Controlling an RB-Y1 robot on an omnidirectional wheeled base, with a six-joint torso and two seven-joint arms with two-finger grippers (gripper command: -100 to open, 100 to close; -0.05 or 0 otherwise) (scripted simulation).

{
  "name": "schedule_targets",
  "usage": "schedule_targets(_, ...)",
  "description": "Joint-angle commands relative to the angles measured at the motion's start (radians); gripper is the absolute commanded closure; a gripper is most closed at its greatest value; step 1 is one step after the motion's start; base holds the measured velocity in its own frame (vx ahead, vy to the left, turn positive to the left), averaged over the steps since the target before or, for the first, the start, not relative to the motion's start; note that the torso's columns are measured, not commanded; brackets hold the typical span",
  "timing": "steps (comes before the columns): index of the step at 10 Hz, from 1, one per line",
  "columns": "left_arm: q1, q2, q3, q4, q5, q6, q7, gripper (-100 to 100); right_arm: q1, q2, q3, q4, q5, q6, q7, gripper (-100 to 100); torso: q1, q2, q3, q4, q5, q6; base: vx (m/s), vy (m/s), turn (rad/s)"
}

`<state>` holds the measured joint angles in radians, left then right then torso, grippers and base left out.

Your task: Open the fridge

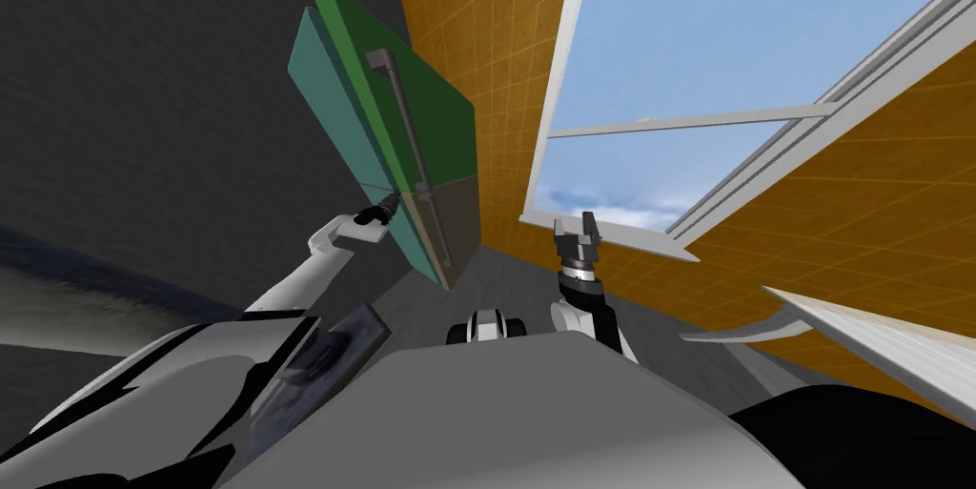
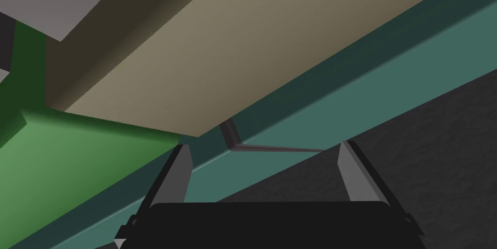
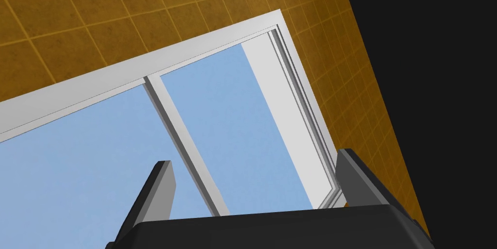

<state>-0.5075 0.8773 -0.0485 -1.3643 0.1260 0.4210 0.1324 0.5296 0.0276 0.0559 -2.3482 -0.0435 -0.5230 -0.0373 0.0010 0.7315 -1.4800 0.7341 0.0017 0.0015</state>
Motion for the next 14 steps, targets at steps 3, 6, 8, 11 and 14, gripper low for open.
schedule_targets(3, -0.132, -0.055, -0.062, 0.132, -0.003, -0.03, -0.053, -100, 0.0, 0.0, 0.0, 0.0, 0.0, 0.0, 0.0, 0, -0.001, 0.002, 0.001, 0.002, -0.002, 0.0, -0.022, 0.009, -0.002)
schedule_targets(6, -0.229, -0.061, -0.1, 0.245, -0.003, -0.03, -0.06, -100, 0.0, 0.0, 0.0, 0.0, 0.0, 0.0, 0.0, 0, -0.005, 0.001, 0.001, 0.002, -0.003, 0.001, -0.112, 0.009, -0.06)
schedule_targets(8, -0.263, -0.061, -0.1, 0.295, -0.003, -0.03, -0.06, -100, 0.0, 0.0, 0.0, 0.0, 0.0, 0.0, 0.0, 0, -0.001, 0.0, 0.0, 0.002, -0.002, -0.001, 0.026, -0.006, 0.006)
schedule_targets(11, -0.353, -0.117, -0.187, 0.384, -0.006, -0.071, -0.117, -100, 0.0, 0.0, 0.0, 0.0, 0.0, 0.0, 0.0, 0, 0.0, 0.012, 0.007, 0.004, -0.001, 0.001, -0.124, 0.03, -0.064)
schedule_targets(14, -0.433, -0.117, -0.187, 0.464, -0.006, -0.071, -0.117, -100, 0.0, 0.0, 0.0, 0.0, 0.0, 0.0, 0.0, 0, -0.003, 0.0, 0.0, 0.002, -0.002, -0.001, -0.007, -0.016, 0.005)
